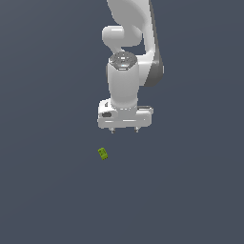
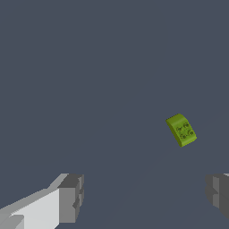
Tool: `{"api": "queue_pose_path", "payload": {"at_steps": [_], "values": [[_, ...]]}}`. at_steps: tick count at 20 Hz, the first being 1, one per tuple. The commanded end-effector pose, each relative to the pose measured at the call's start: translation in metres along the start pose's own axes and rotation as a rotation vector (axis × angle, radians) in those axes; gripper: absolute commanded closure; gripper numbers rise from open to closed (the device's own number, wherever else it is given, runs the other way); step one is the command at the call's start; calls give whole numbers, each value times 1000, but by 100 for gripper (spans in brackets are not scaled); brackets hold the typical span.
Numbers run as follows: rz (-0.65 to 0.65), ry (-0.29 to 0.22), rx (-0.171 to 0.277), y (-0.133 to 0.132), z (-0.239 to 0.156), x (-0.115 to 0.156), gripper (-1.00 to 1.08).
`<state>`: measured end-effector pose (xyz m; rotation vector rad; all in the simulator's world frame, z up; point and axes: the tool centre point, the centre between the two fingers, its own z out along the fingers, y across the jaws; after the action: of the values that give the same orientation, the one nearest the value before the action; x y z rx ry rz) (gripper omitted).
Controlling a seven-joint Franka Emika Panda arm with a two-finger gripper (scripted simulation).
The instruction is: Pick up the object and move it to a goal position.
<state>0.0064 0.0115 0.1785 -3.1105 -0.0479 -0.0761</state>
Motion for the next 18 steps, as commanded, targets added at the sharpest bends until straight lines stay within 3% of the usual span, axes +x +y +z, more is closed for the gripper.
{"api": "queue_pose_path", "payload": {"at_steps": [1, 10, 18], "values": [[-2, -1, 0, 0, 1, 0, -92], [-64, -7, -7, 14, 14, 4, -92], [-191, -21, -16, 44, 42, 12, -92]]}}
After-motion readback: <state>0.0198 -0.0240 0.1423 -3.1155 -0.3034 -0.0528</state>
